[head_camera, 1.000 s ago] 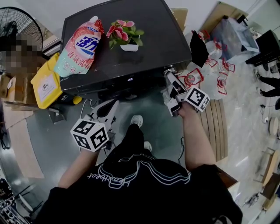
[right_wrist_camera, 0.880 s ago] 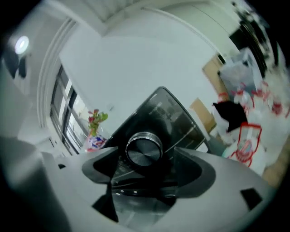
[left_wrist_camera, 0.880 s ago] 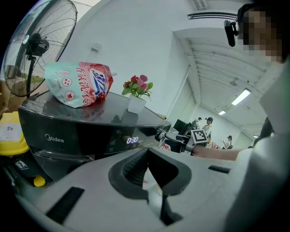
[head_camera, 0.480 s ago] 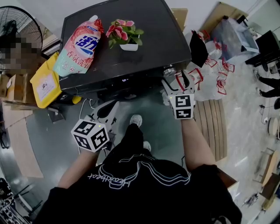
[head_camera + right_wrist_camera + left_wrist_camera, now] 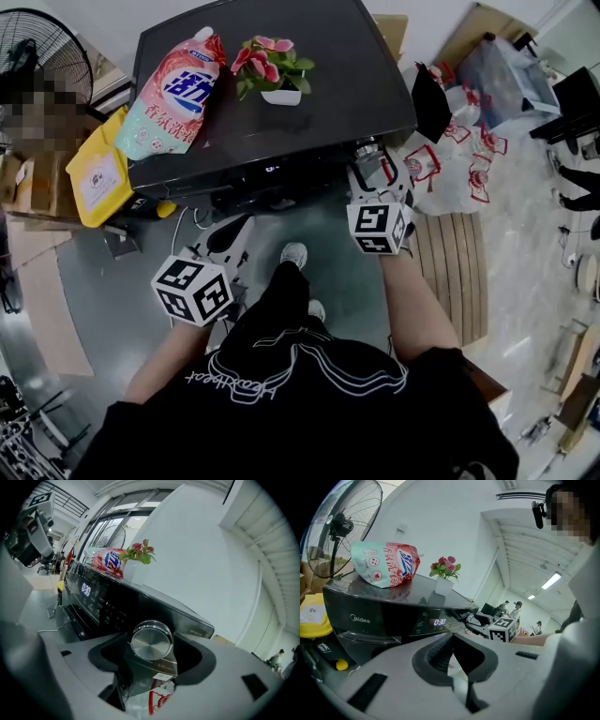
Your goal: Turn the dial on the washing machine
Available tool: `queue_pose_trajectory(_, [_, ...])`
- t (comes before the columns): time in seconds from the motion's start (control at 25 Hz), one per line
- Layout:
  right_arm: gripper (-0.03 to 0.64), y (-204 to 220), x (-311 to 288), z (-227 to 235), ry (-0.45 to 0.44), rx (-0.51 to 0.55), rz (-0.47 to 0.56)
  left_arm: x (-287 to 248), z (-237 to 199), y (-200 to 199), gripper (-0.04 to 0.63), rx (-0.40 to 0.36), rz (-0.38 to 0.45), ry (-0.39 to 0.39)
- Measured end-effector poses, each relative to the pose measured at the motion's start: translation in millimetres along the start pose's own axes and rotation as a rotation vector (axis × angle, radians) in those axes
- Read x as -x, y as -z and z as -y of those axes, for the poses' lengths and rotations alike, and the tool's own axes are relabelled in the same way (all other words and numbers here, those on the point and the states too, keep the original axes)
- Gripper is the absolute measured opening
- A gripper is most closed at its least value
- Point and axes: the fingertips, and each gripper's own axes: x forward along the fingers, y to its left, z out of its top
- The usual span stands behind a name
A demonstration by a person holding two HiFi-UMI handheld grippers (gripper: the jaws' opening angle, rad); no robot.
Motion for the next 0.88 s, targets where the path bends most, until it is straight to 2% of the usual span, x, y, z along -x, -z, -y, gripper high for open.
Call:
queue_pose_trajectory(0.2, [0.282,-1.3,-2.9,-0.6,0.014,0.028,0.003,0.1,-5.2,0.5,0.005,0.003,-0.003,-0.010])
queue_pose_trajectory(0.48, [0.281,-0.2,-3.3,-0.2,0.002,0.031,-0.003,-2.8,-1.8,0.3,0.005,-0.004,-0.008,0.000])
queue_pose_trajectory(0.88, [0.281,2.0,-4.6,1.8,-0.063,-0.188,0.013,-7.6,2.5,0.7,0.005,-0.006,-0.017,0.012])
